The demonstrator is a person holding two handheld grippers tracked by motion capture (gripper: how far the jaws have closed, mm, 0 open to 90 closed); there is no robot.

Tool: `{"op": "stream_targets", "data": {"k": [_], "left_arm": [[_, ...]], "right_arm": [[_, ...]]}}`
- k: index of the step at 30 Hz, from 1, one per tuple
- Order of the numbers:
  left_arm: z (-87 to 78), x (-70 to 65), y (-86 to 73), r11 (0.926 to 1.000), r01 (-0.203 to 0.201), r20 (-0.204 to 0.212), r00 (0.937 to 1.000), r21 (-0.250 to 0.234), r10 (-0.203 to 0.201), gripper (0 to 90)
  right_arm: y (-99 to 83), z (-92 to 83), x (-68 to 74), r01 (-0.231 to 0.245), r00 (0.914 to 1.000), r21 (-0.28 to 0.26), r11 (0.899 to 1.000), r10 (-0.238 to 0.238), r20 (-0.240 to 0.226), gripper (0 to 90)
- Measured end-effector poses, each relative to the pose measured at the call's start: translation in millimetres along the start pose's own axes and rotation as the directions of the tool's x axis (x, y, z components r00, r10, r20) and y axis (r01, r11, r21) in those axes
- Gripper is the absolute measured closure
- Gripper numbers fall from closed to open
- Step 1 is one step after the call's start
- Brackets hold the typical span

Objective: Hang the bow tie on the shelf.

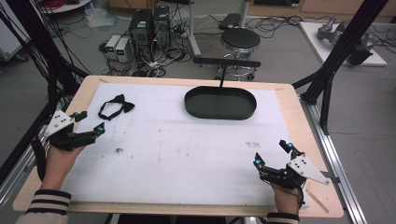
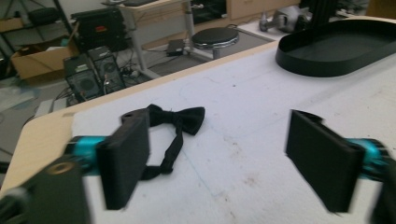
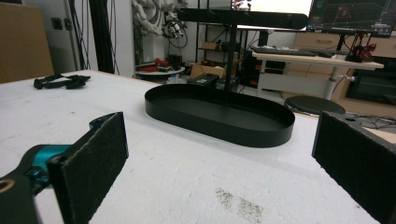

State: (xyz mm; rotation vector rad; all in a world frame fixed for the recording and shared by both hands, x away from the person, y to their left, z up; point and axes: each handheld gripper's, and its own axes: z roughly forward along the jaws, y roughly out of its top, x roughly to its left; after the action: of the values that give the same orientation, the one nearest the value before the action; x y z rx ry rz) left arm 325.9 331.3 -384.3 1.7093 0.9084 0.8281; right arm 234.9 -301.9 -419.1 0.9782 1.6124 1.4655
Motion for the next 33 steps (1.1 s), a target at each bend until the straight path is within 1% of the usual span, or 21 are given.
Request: {"op": "stream_targets", "data": {"k": [1,2,3,4,6,9,13,15,17,18,19,20,21,24,26,28,29,30,33], "left_arm": [[2.5,1.1,1.8,1.0,-0.002,0.002,1.0,0.007,0.002,25.4],[8.9,4.0,6.0,0.9996,-0.007,0.0,1.0,0.028,0.007,25.4],[8.9,4.0,6.0,0.9996,-0.007,0.0,1.0,0.028,0.007,26.0],[12.6,6.2,8.3,0.9991,-0.013,0.001,0.9999,0.04,0.013,26.6],[19.4,9.4,11.4,0.9982,-0.012,0.002,0.9999,0.058,0.011,27.0],[28.7,14.8,14.4,0.9963,-0.006,0.014,0.9999,0.086,0.005,29.1],[44.9,23.3,17.6,0.9902,0.007,0.032,0.9994,0.139,-0.011,32.4],[51.7,26.9,18.1,0.9862,0.007,0.041,0.9991,0.165,-0.014,34.2],[61.0,31.2,17.9,0.982,0.02,0.04,0.9988,0.188,-0.028,34.2],[65.0,33.1,17.2,0.9811,0.028,0.039,0.9986,0.192,-0.036,34.2],[74.0,36.3,15.8,0.9735,0.036,0.039,0.9982,0.226,-0.045,34.2],[74.0,36.3,15.8,0.9735,0.036,0.039,0.9982,0.226,-0.045,34.2],[77.6,36.9,15.0,0.9714,0.041,0.038,0.998,0.234,-0.051,34.2],[91.1,39.4,12.4,0.9609,0.042,0.038,0.9978,0.274,-0.054,34.5],[98.9,39.7,8.3,0.963,0.047,0.033,0.9977,0.265,-0.058,35.4],[104.8,42.2,2.8,0.9558,0.059,0.031,0.997,0.288,-0.071,38.0],[108.0,43.1,-0.6,0.9508,0.07,0.029,0.9962,0.302,-0.082,38.1],[112.7,43.7,-5.4,0.9445,0.078,0.025,0.9956,0.319,-0.09,40.2],[116.9,43.7,-9.1,0.9435,0.076,0.026,0.9957,0.323,-0.089,42.2]], "right_arm": [[-0.1,0.1,0.0,-0.001,1.0,0.0,1.0,0.001,-0.001,2.6],[-0.4,0.2,-0.3,-0.001,1.0,0.002,1.0,0.001,0.0,2.6],[-0.5,0.3,-0.5,0.001,1.0,0.003,1.0,-0.001,0.001,2.6],[-0.7,0.7,-0.7,0.002,1.0,0.002,1.0,-0.002,-0.001,2.6],[-0.9,0.9,-0.7,0.002,1.0,0.002,1.0,-0.002,-0.001,2.6],[-1.4,1.3,-0.3,-0.001,1.0,0.009,1.0,0.001,-0.002,2.6],[-2.2,2.7,-0.1,0.004,1.0,0.011,1.0,-0.004,-0.004,2.6],[-2.6,3.0,0.3,0.006,1.0,0.015,1.0,-0.006,-0.005,2.6],[-2.7,3.5,0.8,0.004,1.0,0.017,1.0,-0.004,-0.008,2.6],[-2.9,3.6,0.9,0.008,0.9999,0.019,1.0,-0.008,-0.007,2.6],[-2.8,4.2,1.9,0.005,0.9999,0.022,1.0,-0.005,-0.009,2.6],[-2.8,4.3,1.9,0.008,0.9999,0.022,1.0,-0.008,-0.012,2.6],[-2.8,4.3,1.9,0.008,0.9999,0.022,1.0,-0.008,-0.012,2.6],[-2.9,5.0,3.1,0.006,0.9999,0.025,1.0,-0.005,-0.016,2.6],[-2.8,5.2,3.0,0.008,0.9998,0.025,1.0,-0.008,-0.019,2.6],[-3.0,5.5,2.5,0.014,0.9997,0.024,1.0,-0.013,-0.02,2.6],[-2.9,5.5,2.7,0.01,0.9997,0.023,1.0,-0.01,-0.021,2.6],[-3.1,5.6,3.1,0.004,0.9997,0.027,1.0,-0.003,-0.024,2.6],[-3.4,6.2,3.6,0.001,0.9997,0.029,1.0,0.0,-0.026,2.6]]}}
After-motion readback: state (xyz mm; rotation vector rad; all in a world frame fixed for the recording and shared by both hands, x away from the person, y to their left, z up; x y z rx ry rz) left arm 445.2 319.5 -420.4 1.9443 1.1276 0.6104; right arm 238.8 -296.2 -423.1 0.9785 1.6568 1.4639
